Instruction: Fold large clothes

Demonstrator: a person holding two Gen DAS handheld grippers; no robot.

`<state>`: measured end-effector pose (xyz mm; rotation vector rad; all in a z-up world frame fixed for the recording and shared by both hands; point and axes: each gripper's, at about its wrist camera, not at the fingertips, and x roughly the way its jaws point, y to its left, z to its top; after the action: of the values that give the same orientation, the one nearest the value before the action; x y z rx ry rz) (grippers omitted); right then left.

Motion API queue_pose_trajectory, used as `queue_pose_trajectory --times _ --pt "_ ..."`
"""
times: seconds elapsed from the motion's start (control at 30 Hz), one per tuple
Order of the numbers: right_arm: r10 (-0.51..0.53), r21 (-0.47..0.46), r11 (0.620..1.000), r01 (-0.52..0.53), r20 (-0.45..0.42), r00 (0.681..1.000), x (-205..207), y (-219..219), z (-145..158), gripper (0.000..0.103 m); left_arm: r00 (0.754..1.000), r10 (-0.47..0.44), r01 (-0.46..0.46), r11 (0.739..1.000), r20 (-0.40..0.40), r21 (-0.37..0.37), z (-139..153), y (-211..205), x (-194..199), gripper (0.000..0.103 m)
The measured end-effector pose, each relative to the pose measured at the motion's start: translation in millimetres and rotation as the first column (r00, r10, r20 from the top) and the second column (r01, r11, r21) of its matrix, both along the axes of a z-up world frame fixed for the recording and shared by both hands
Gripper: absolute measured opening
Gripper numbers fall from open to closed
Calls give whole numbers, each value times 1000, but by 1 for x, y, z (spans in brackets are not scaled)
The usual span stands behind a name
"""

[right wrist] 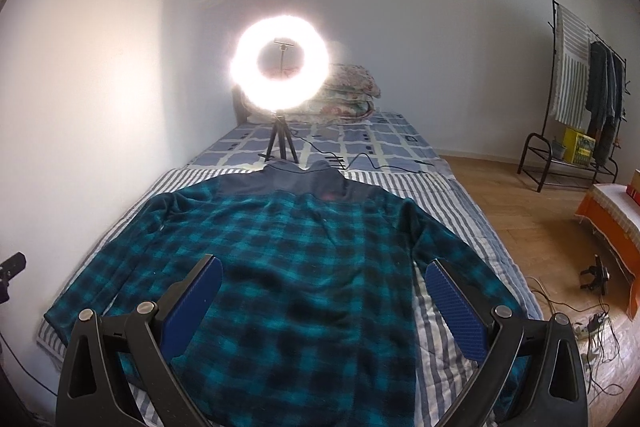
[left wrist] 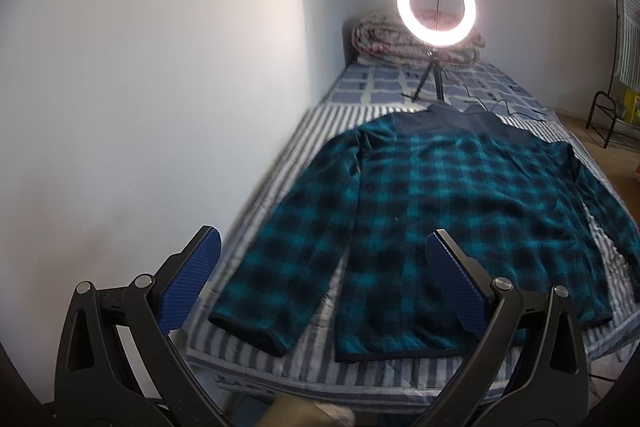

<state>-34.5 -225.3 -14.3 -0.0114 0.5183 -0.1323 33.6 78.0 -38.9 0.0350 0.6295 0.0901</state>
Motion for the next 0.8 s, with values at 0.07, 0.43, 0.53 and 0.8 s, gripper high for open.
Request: queue_pose_trajectory --times 0.07,0.43,0.53,0.8 --pt "2 -13 1000 -2 -2 1000 3 3 -1 103 1000 0 -1 999 -21 -38 -4 5 5 103" --pt "-14 -37 999 13 -33 999 12 9 -5 103 999 -15 11 996 -49 -84 -26 20 12 103" --pt "-14 -78 997 11 -38 999 11 15 -9 103 997 -21 13 994 -68 -106 -32 29 9 103" --pt "198 -171 965 -198 -14 980 9 39 -16 103 985 81 -113 970 -151 -216 -67 74 -2 103"
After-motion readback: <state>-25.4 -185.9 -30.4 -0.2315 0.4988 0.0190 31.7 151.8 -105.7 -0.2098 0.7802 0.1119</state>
